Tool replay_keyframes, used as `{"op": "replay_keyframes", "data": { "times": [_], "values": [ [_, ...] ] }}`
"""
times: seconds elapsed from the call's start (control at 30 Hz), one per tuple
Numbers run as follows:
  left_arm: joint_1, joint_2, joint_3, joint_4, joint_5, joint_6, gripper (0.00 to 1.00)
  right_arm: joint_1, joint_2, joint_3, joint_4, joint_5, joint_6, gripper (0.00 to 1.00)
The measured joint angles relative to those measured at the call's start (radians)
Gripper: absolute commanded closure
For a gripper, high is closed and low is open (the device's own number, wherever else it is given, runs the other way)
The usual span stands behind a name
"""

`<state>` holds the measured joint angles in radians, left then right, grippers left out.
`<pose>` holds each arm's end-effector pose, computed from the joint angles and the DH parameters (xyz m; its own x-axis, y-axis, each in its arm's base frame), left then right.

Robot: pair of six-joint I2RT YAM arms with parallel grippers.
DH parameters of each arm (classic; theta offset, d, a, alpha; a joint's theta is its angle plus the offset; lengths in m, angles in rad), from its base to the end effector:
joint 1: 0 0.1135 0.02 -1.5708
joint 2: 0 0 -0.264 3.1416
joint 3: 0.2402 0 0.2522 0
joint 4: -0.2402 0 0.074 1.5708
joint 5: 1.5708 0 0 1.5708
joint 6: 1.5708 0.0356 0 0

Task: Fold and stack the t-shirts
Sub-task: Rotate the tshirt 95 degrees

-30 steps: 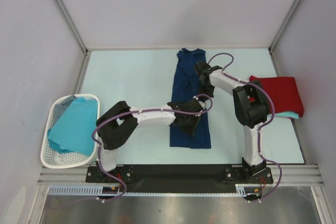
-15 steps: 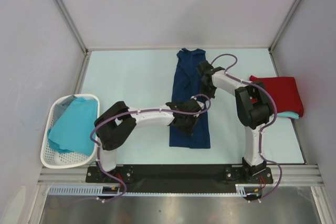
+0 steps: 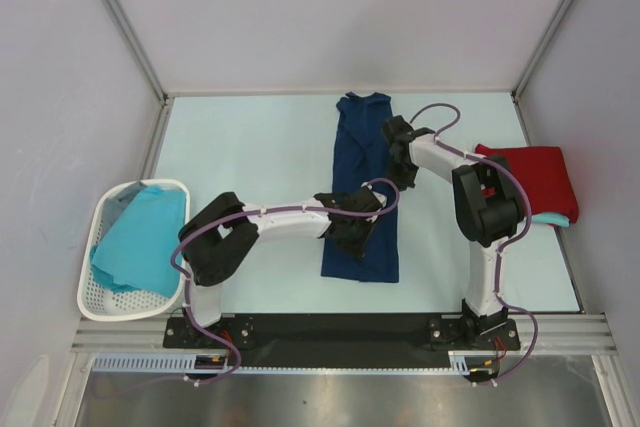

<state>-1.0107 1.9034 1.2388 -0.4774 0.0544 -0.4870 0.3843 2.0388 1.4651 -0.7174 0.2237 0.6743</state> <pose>0.2011 -0.3243 0.1596 -0.8285 0.4416 -0.3443 0.5321 0.8125 -0.2383 0.3807 0.1454 0.1621 -0.8888 0.2973 -0.3488 0.3151 0.9490 0.0058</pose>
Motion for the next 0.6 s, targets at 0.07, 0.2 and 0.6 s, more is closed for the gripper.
{"op": "replay_keyframes", "data": {
  "times": [0.07, 0.2, 0.6],
  "values": [
    [0.004, 0.000, 0.000, -0.003, 0.001, 0.000, 0.74, -0.010, -0.003, -0.005, -0.002, 0.003, 0.000, 1.00],
    [0.008, 0.000, 0.000, -0.004, 0.000, 0.000, 0.74, -0.032, -0.011, -0.015, -0.011, 0.021, 0.004, 1.00],
    [0.009, -0.010, 0.000, -0.016, -0.049, 0.001, 0.72, -0.034, -0.036, -0.042, -0.018, 0.088, 0.004, 0.59]
  ]
}}
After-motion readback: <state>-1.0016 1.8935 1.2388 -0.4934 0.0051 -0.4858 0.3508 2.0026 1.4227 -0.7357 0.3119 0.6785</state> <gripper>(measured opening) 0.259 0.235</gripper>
